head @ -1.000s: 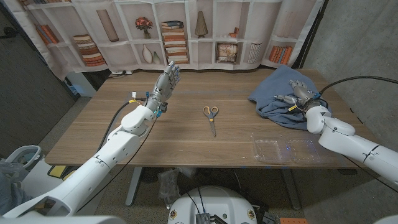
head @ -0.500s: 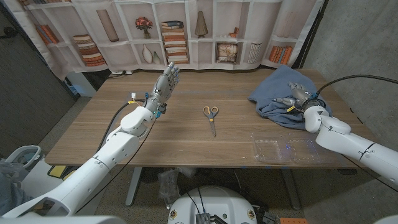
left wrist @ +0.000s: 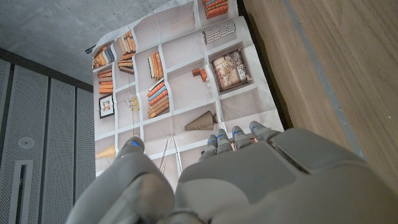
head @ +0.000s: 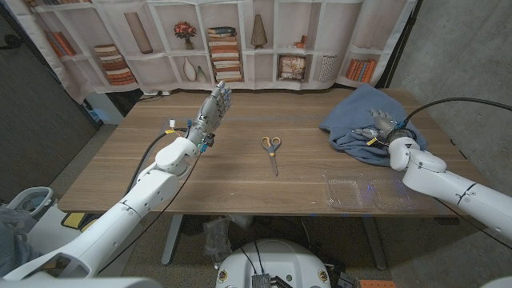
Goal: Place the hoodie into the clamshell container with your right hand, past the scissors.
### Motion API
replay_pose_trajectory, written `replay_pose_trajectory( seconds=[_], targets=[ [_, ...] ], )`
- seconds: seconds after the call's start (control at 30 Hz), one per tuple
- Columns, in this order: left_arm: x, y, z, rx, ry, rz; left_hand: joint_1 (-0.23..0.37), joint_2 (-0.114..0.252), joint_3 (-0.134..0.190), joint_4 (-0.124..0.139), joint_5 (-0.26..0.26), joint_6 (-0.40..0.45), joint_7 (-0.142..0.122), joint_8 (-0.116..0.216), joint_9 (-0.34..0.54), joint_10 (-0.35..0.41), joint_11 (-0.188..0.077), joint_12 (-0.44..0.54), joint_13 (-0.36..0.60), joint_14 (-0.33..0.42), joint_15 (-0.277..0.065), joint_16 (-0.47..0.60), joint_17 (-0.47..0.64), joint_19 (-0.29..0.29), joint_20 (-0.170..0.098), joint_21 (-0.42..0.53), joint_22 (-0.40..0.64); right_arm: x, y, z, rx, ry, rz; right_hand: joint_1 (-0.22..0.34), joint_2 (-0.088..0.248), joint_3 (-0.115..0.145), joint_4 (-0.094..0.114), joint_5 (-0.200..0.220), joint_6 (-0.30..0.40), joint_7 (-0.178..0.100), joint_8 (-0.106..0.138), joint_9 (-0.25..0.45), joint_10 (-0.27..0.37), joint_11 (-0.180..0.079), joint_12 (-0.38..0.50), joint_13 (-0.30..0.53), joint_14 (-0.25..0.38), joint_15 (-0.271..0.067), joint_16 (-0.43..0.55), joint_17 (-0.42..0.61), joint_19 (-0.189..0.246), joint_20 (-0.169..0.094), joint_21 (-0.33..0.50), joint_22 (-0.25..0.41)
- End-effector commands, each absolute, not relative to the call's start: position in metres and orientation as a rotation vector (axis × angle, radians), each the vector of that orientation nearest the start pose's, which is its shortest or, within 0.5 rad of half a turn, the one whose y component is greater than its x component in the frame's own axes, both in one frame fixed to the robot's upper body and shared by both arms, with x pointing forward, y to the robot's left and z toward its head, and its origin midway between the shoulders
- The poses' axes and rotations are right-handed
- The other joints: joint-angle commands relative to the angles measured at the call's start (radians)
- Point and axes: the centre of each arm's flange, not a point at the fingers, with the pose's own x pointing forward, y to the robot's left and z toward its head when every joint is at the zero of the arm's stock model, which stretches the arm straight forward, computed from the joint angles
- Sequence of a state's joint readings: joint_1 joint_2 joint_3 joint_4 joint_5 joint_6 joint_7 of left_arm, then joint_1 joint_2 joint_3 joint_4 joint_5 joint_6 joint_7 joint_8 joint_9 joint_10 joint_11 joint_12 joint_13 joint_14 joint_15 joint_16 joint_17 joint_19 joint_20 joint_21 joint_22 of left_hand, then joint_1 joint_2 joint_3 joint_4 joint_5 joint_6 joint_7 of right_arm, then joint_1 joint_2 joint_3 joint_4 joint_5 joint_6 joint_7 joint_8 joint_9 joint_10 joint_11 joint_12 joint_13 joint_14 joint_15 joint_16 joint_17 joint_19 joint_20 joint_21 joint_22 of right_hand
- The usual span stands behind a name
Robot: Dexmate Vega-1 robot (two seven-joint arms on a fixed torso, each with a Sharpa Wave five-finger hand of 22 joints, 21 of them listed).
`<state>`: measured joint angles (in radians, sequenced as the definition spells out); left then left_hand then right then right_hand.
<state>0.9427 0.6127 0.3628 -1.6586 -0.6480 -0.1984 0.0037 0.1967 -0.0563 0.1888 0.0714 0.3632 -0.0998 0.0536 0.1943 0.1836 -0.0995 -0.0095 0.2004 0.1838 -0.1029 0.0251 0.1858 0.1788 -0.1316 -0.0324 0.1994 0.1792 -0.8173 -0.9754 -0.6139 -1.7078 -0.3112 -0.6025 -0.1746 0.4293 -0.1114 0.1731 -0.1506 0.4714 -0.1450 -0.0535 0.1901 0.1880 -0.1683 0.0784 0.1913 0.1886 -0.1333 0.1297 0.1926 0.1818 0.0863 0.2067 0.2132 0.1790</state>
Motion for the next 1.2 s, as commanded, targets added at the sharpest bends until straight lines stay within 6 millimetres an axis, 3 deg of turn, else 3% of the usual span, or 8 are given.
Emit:
replay_pose_trajectory(
  seconds=[0.03, 0.3, 0.57, 0.8, 0.97, 1.17, 1.2],
  targets=[
    [0.590, 0.239, 0.012, 0.029, -0.666, -0.353, 0.012, 0.001, -0.002, -0.001, 0.008, -0.005, -0.002, 0.001, 0.002, -0.006, 0.004, -0.001, 0.003, -0.009, 0.003, -0.001, 0.004, -0.008, -0.007, -0.003, 0.002, 0.620, -0.388, -0.030, -1.354, -0.110, -0.377, 0.022, 0.005, 0.006, -0.005, 0.012, 0.016, 0.000, 0.012, 0.004, -0.008, 0.004, 0.013, 0.002, 0.026, -0.001, 0.010, 0.000, 0.044, 0.002, 0.016, 0.006],
    [0.591, 0.238, 0.016, 0.032, -0.670, -0.360, 0.013, 0.002, -0.004, -0.001, 0.008, -0.005, -0.002, 0.001, 0.002, -0.005, 0.003, -0.001, 0.003, -0.011, 0.002, -0.001, 0.004, -0.011, -0.005, -0.004, 0.002, 0.623, -0.390, -0.033, -1.330, -0.092, -0.369, 0.046, 0.007, 0.006, -0.003, 0.018, 0.028, 0.000, 0.015, 0.004, 0.000, 0.004, 0.018, 0.002, 0.065, -0.005, 0.017, 0.001, 0.109, 0.002, 0.034, 0.007],
    [0.590, 0.241, 0.016, 0.034, -0.670, -0.358, 0.013, 0.002, -0.006, -0.001, 0.008, -0.005, -0.002, 0.002, 0.003, -0.007, 0.005, -0.002, 0.003, -0.015, 0.005, -0.002, 0.004, -0.013, -0.006, -0.004, 0.002, 0.625, -0.389, -0.034, -1.329, -0.087, -0.368, 0.093, 0.012, 0.008, -0.004, 0.025, 0.037, -0.007, 0.016, 0.005, 0.020, 0.002, 0.026, 0.002, 0.145, -0.022, 0.028, 0.001, 0.221, 0.002, 0.059, 0.006],
    [0.591, 0.243, 0.010, 0.025, -0.664, -0.355, 0.014, 0.002, -0.008, -0.001, 0.008, -0.003, -0.002, 0.002, 0.003, -0.008, 0.006, -0.002, 0.003, -0.015, 0.005, -0.001, 0.004, -0.013, -0.006, -0.003, 0.002, 0.627, -0.385, -0.034, -1.335, -0.091, -0.373, 0.158, 0.017, 0.016, -0.008, 0.027, 0.068, -0.029, 0.024, 0.007, 0.120, -0.015, 0.060, 0.005, 0.204, -0.040, 0.025, 0.001, 0.306, 0.004, 0.068, 0.003],
    [0.590, 0.245, 0.008, 0.021, -0.662, -0.352, 0.014, 0.002, -0.009, -0.001, 0.008, -0.003, -0.001, 0.002, 0.003, -0.008, 0.007, -0.002, 0.003, -0.014, 0.004, -0.001, 0.004, -0.015, -0.005, -0.003, 0.002, 0.629, -0.383, -0.035, -1.342, -0.090, -0.371, 0.180, 0.019, 0.018, -0.007, 0.027, 0.094, -0.039, 0.031, 0.008, 0.144, -0.023, 0.067, 0.006, 0.242, -0.051, 0.030, 0.003, 0.344, 0.000, 0.073, 0.003],
    [0.590, 0.245, 0.007, 0.017, -0.660, -0.351, 0.014, 0.003, -0.010, -0.001, 0.008, -0.002, -0.002, 0.002, 0.003, -0.008, 0.006, -0.001, 0.003, -0.014, 0.004, 0.000, 0.004, -0.016, -0.004, -0.003, 0.002, 0.632, -0.382, -0.037, -1.349, -0.088, -0.376, 0.220, 0.031, 0.023, 0.001, 0.024, 0.164, -0.061, 0.048, 0.012, 0.216, -0.031, 0.088, 0.010, 0.341, -0.096, 0.047, 0.009, 0.436, -0.046, 0.090, 0.006],
    [0.590, 0.245, 0.006, 0.017, -0.660, -0.351, 0.014, 0.003, -0.010, -0.001, 0.008, -0.002, -0.003, 0.002, 0.003, -0.008, 0.007, -0.002, 0.003, -0.015, 0.004, 0.000, 0.004, -0.016, -0.003, -0.004, 0.002, 0.633, -0.382, -0.038, -1.351, -0.088, -0.377, 0.228, 0.035, 0.025, 0.001, 0.023, 0.180, -0.063, 0.052, 0.013, 0.230, -0.042, 0.093, 0.011, 0.360, -0.105, 0.051, 0.010, 0.450, -0.053, 0.092, 0.006]
  ],
)
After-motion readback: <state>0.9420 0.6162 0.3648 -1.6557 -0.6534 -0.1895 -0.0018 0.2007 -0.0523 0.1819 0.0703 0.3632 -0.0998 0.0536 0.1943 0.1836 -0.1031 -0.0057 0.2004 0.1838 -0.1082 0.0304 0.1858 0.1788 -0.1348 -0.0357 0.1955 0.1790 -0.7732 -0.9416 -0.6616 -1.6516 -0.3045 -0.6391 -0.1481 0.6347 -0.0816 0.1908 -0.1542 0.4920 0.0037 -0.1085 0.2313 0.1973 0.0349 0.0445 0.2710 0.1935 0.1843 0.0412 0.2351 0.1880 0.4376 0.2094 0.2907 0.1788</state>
